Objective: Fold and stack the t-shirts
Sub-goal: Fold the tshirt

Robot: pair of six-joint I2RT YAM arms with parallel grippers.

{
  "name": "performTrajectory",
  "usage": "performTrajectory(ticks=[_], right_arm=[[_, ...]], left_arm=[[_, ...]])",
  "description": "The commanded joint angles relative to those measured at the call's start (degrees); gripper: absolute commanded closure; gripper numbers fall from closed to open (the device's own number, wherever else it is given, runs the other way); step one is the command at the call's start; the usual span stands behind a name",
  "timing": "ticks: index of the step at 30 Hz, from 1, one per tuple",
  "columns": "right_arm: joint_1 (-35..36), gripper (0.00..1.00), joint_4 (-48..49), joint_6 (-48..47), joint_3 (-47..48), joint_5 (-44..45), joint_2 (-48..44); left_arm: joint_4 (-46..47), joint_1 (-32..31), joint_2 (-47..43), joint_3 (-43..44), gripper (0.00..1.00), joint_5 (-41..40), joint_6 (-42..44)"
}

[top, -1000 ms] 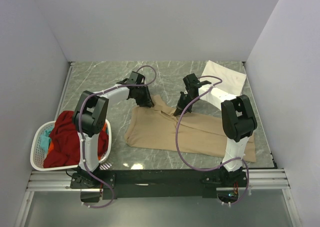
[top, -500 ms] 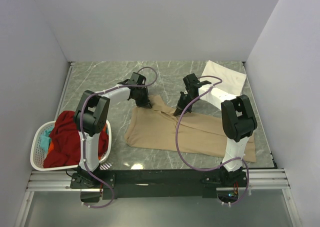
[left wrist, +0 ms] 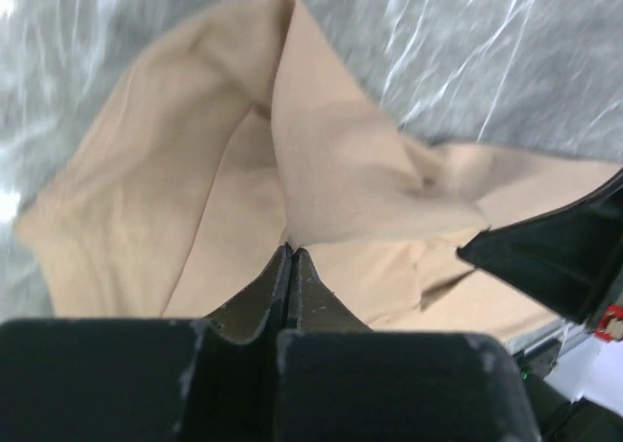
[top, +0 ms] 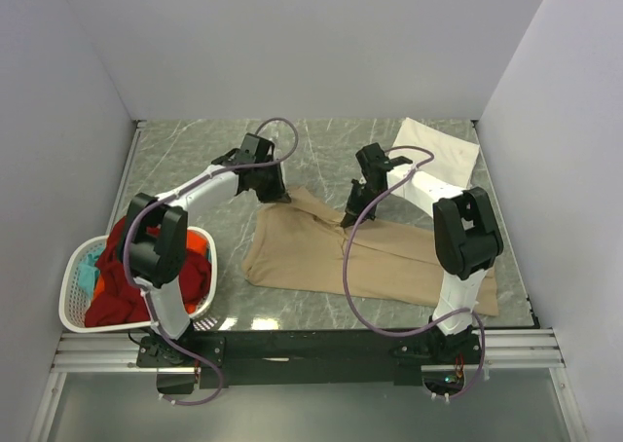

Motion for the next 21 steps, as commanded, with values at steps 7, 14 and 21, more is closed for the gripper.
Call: performTrajectory(ticks=[7, 14, 21], right_arm=[[5.5, 1.00, -5.6, -2.8, 1.8, 4.6, -5.0], [9.0, 1.00, -7.3, -2.2, -0.7, 6.3, -7.5], [11.4, 1.00, -8.6, -1.3, -3.1, 7.0, -10.3]], left_arm=[[-7.3, 0.1, -11.1, -8.3, 1.00, 3.9, 1.4], [-9.9, 0.1, -16.2, -13.5, 1.00, 5.4, 1.9], [-11.8, 0.1, -20.0, -17.8, 1.00, 7.4, 1.3]])
